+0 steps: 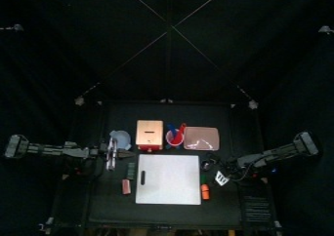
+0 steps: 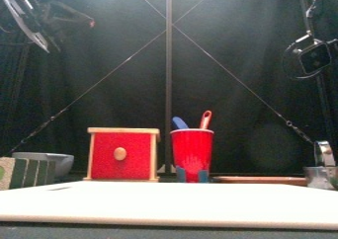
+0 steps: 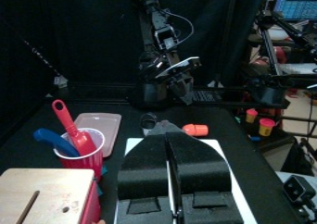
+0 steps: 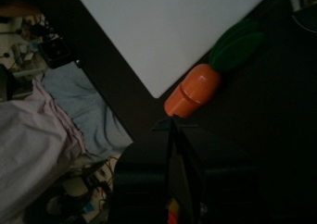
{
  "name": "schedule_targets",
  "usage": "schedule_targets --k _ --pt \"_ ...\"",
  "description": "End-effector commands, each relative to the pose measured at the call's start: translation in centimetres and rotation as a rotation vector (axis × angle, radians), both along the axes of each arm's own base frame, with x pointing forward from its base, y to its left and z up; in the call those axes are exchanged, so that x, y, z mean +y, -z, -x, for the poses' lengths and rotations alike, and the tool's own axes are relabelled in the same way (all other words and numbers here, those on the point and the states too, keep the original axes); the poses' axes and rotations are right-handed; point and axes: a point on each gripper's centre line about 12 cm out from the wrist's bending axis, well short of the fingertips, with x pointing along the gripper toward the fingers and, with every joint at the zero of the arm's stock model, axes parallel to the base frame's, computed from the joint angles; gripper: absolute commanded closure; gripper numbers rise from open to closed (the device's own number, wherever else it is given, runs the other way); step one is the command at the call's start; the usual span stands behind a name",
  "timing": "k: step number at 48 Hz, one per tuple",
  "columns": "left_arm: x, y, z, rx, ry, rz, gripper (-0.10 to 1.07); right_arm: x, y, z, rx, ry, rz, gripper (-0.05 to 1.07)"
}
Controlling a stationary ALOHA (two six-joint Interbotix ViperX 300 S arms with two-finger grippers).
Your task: Grab carrot
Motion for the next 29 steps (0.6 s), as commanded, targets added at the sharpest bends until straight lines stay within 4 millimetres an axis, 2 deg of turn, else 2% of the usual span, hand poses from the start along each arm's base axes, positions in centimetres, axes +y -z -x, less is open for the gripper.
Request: schedule_targets --k 1,8,16,19,29 --pt "0.1 -0.4 -0.1 -0.015 -0.007 0.001 0.97 0.0 -0.5 -0.4 -0.001 0.025 0.005 0.42" --pt "0.2 -0.4 -0.1 -0.014 -0.012 0.001 0.97 0.0 0.5 -0.7 0.05 0.073 0.039 0.22" --pt "0.3 -0.3 -0.1 -0.014 -0.015 -0.002 0.97 1.0 1.3 -1.5 0.109 0.107 0.061 0.05" --pt "0.4 -0.2 -0.1 -0.009 -0.018 -0.003 0.97 1.4 1.5 -2.1 0.126 0.119 0.076 0.02" --pt "0.8 -0.1 0.0 -0.008 -0.036 -0.003 0.97 1.6 3.2 -3.2 0.197 0.192 0.124 0.02"
